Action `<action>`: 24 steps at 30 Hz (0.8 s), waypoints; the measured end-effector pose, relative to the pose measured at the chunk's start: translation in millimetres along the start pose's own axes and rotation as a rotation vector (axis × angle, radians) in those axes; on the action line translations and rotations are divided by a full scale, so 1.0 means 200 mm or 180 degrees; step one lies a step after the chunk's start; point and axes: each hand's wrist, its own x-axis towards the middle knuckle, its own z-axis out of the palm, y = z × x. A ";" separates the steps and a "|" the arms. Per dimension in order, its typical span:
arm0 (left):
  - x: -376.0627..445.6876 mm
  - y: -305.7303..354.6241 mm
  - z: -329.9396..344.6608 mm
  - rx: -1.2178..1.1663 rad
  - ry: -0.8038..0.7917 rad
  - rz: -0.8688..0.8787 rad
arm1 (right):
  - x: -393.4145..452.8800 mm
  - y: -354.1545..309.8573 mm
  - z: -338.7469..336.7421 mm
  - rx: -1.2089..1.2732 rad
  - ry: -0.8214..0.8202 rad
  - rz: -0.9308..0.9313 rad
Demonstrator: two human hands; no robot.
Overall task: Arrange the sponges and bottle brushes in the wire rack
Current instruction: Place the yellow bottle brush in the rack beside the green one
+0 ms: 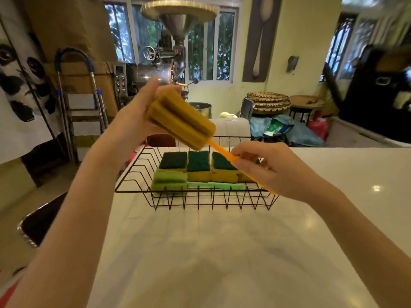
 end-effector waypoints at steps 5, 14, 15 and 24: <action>0.14 -0.08 0.10 -0.0632 -0.0190 -0.0325 | 0.09 0.01 0.00 0.1172 0.0504 0.0200; 0.20 -0.28 0.22 0.0305 -0.1619 -0.1265 | 0.18 0.04 0.16 0.2329 0.1008 0.0542; 0.19 -0.28 0.21 0.0434 -0.1774 -0.1122 | 0.18 0.04 0.16 0.2485 0.1039 0.0590; 0.19 -0.29 0.12 0.0912 -0.1508 -0.0724 | 0.19 0.08 0.17 0.2061 0.0825 0.1151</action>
